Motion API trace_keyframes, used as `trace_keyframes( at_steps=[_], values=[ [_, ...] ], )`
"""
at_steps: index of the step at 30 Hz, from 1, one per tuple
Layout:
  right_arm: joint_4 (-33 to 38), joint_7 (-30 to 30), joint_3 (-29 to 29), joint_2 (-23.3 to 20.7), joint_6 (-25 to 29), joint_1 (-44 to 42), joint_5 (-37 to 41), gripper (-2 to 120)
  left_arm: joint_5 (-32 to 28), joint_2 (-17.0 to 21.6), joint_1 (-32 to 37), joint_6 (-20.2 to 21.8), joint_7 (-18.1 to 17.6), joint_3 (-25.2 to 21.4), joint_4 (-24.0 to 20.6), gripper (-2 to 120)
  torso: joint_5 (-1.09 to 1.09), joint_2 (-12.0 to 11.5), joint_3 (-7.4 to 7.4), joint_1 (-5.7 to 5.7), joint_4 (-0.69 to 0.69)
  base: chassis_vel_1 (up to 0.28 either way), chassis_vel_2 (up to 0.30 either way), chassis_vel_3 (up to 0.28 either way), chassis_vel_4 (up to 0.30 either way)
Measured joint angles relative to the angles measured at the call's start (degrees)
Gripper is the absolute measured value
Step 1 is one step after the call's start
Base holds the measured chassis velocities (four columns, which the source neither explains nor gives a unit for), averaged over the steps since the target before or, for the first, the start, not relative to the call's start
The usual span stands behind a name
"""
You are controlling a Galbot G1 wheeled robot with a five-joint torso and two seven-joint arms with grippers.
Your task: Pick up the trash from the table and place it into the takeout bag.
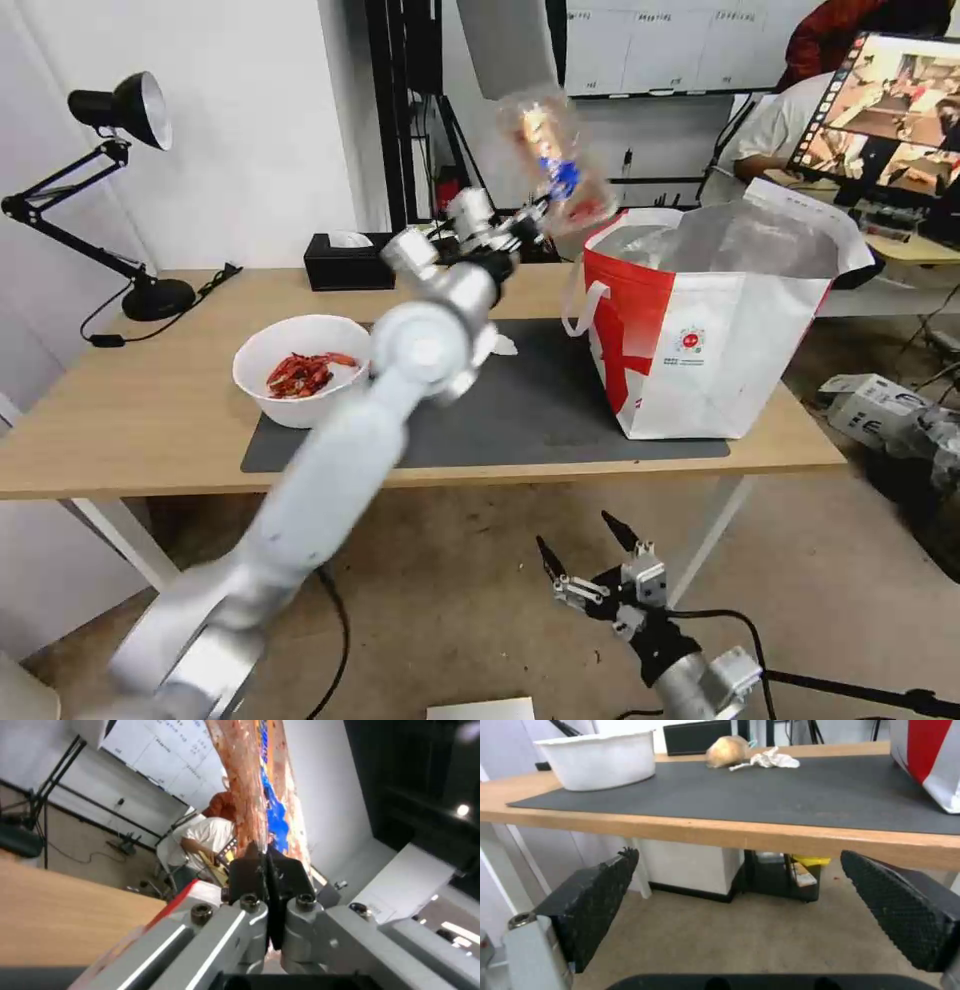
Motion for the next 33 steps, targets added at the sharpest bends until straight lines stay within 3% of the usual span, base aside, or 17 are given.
trace_keyframes(
  at_steps=[3, 5, 11, 25, 28, 33],
  values=[
    [-0.1, -0.3, 0.11, 0.29, 0.36, -0.33, -0.08, 100, 4.83, -2.08, -1.26, -0.47, 0.17, 2.93, 3.14, 0, 0.0, 0.0, 0.0, 0.0, 0.0, 0.0, 0.0, 0.0, 0.0],
    [-0.24, -0.31, 0.2, 0.53, 0.5, -0.27, -0.06, 100, 12.01, -3.34, -2.33, -0.58, 1.34, 6.39, 6.4, 0, 0.0, 0.0, 0.0, 0.0, 0.0, 0.0, 0.0, 0.0, 0.0],
    [-0.49, -0.31, 0.34, 0.5, 0.62, -0.04, 0.23, 100, 19.85, -4.14, -3.55, -0.41, 2.93, 10.93, 9.67, 0, -0.01, 0.0, 0.01, 0.0, 0.01, 0.0, 0.0, 0.0, 0.0],
    [-1.18, -0.21, 0.28, 0.35, 0.72, 0.5, 0.87, 100, 19.27, -3.81, -4.32, 1.8, 3.92, 12.47, 9.5, 0, -0.02, 0.0, 0.0, 0.0, 0.01, 0.0, 0.0, 0.0, 0.0],
    [-1.24, -0.2, 0.28, 0.34, 0.77, 0.5, 1.01, 100, 18.54, -3.28, -4.04, 2.15, 4.06, 12.53, 8.49, 5, -0.02, 0.0, 0.0, 0.0, 0.01, 0.0, 0.0, 0.0, 0.0],
    [-1.35, -0.19, 0.21, 0.34, 0.79, 0.57, 1.13, 100, 17.17, -2.58, -3.97, 2.32, 4.11, 12.74, 7.55, 25, -0.02, 0.0, 0.0, 0.0, 0.01, 0.0, 0.0, 0.0, 0.0]
  ],
)
